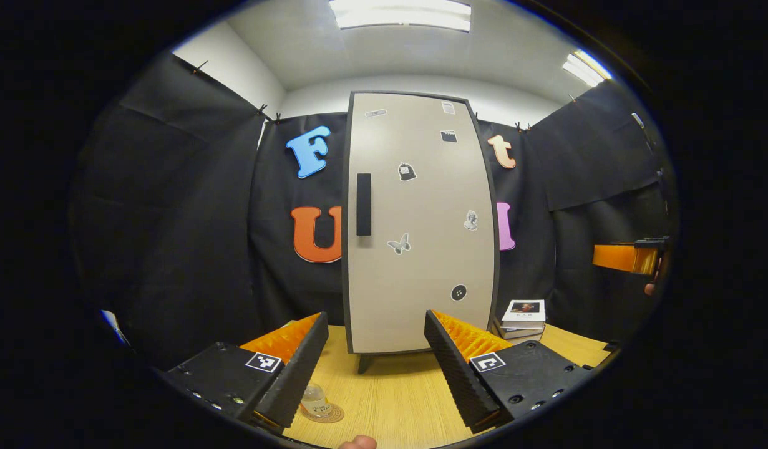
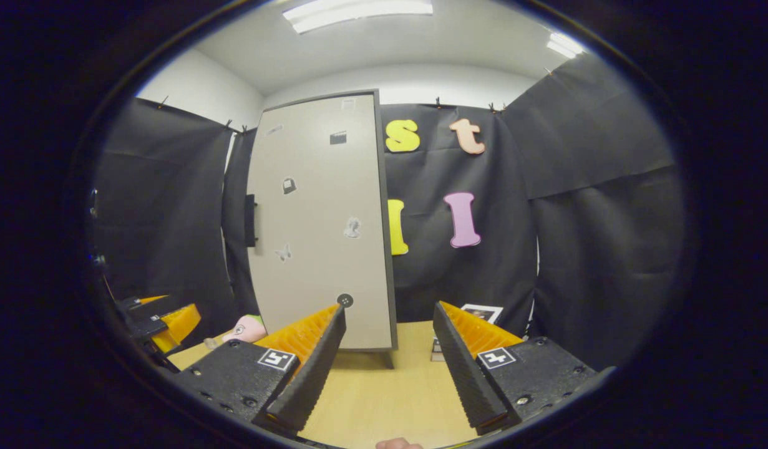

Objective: Open the cabinet door with the right hand, grasp the bottle in the cabinet with the left hand and place it on the coaster, then close the cabinet door with the right hand.

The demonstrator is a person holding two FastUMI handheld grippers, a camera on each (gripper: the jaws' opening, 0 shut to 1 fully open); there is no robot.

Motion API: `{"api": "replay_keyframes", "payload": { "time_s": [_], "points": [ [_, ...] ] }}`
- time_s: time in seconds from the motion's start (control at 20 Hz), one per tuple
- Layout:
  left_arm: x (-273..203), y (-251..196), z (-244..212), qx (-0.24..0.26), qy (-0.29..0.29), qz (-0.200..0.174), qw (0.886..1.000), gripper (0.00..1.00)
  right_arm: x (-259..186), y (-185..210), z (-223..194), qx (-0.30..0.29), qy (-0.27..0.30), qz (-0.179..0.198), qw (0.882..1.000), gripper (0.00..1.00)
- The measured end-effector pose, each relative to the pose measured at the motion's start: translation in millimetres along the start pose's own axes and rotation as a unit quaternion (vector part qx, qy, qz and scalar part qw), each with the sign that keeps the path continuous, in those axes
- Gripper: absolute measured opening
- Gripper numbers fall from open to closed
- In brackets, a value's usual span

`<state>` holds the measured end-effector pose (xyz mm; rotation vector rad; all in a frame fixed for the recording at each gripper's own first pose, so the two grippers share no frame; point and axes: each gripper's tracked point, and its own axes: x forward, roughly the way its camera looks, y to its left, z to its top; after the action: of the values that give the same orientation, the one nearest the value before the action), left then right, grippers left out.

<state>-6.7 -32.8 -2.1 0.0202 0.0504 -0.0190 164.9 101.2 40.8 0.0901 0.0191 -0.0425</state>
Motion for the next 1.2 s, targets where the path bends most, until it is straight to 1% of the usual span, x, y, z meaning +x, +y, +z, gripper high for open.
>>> {"api": "replay_keyframes", "payload": {
  "time_s": [0.45, 0.6, 1.2],
  "points": [
    [7, -4, -2, 0.002, -0.001, -0.005, 1.0, 0.94, 6, -4, 1, 0.004, 0.0, -0.006, 1.0, 0.91],
    [7, -4, -4, 0.001, 0.001, -0.007, 1.0, 0.94, 17, -6, 0, 0.004, 0.002, -0.007, 1.0, 0.91],
    [-1, -4, -3, -0.002, 0.003, -0.008, 1.0, 0.94, 31, 4, 1, 0.003, 0.003, 0.002, 1.0, 0.91]
  ]
}}
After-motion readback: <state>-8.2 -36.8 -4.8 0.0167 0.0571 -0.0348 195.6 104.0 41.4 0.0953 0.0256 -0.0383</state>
